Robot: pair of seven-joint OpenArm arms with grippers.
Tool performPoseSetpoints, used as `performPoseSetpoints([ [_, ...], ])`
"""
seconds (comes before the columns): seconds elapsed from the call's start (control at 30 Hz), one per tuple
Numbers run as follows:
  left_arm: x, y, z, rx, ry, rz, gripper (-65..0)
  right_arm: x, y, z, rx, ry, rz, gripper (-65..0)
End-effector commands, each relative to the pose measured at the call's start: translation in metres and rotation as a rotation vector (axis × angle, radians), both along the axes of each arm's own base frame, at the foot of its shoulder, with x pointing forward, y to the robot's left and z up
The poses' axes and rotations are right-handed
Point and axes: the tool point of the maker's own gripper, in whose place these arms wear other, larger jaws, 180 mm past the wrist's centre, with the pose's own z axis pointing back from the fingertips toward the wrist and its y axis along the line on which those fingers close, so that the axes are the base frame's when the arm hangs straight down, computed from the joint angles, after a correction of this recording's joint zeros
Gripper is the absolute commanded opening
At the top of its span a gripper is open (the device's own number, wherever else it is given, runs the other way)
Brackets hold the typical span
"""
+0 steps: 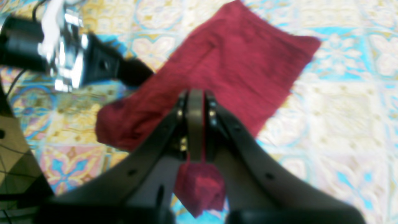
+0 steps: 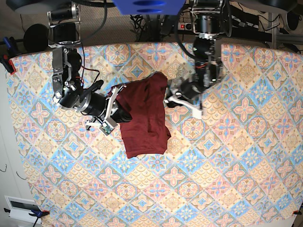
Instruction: Layout the t-shirt on the table in an organized manner, then fold the t-shirt properly
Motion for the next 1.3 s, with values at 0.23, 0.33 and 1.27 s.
performPoseSetpoints([
  [0.23,0.004,0.071,0.027,-0.026,-0.045,0.125,-65.0,0.016,0.018,-0.012,-0.059,0.003,0.053,-63.9],
  [0.33,-0.003,0.077,0.036,-0.039,-0.059,0.108,-65.0,0.018,0.020,-0.008,-0.056,-0.007,0.053,-63.9],
  [1.27,-0.137,0.177,0.093,0.307,-0.020,0.075,-65.0,-0.146,-0.146,-0.059,-0.190,0.252,-0.428,-65.0],
])
